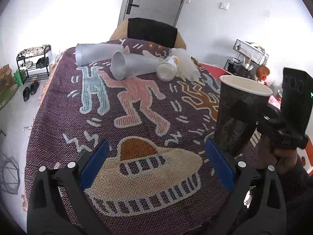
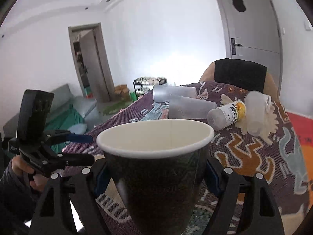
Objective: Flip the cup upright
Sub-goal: 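Rotate the dark cup with the right gripper until its rim faces up, then lower the upright cup onto the blanket and open the right gripper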
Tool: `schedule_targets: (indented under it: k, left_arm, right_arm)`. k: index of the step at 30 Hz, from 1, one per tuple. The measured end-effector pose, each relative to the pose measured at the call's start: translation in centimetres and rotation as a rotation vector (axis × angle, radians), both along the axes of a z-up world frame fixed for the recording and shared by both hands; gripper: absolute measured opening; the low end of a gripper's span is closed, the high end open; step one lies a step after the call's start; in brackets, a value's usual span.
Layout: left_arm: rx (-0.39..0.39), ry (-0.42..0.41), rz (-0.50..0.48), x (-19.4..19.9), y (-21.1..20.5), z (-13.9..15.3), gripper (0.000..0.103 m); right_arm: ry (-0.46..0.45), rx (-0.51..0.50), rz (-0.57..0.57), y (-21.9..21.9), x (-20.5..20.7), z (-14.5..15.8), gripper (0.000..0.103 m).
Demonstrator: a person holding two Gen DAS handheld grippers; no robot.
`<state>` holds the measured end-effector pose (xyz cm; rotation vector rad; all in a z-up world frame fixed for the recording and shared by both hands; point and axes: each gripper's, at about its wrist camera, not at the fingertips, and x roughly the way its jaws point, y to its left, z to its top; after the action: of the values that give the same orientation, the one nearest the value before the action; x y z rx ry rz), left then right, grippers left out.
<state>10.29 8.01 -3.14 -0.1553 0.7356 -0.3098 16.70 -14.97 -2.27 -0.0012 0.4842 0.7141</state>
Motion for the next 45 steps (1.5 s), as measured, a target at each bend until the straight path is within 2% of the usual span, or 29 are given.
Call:
schedule_targets:
  k: [3,10,16,21,28,39,45]
  left_arm:
    - [-0.007,0.011,0.015,0.2,0.0,-0.4,0.097]
    - [-0.02,0.019,0.011,0.3,-0.3,-1.1,0.097]
    - [-0.021,0.015,0.001,0.2,-1.1,-1.1,0.097]
    - [-0.035,-0.032,0.014,-0.8,-1.8,-0.2,0.097]
    - [-0.005,-0.059,0.047,-2.2,-2.4,0.5,0.097]
    - [-0.043,-0.104,0.139,-5.2,-2.1,1.2,0.097]
    - [-0.005,-0.156,0.213,-8.0,-3.0,1.3,0.097]
  right_arm:
    - [-0.006,0.017,-0.05,0.0,0.1,-1.1,0.077]
    - [-0.104,-0.015,-0.154,0.1,-1.7,-3.2,0.078]
    - [-0.106,-0.034,-0.145,-0.5,-2.9,-3.3,0.078]
    - [-0.107,-0.034,-0.121,-1.1,-3.6,-3.2,0.096]
    - [-0.082,-0.053,-0.112,-1.4,-3.9,-3.3,0.095]
    - [-0.075,-0.098,-0.14,-2.4,-6.2,-4.1,0.095]
    - [-0.123,-0.132,-0.17,-3.2,-8.4,-3.5,0.095]
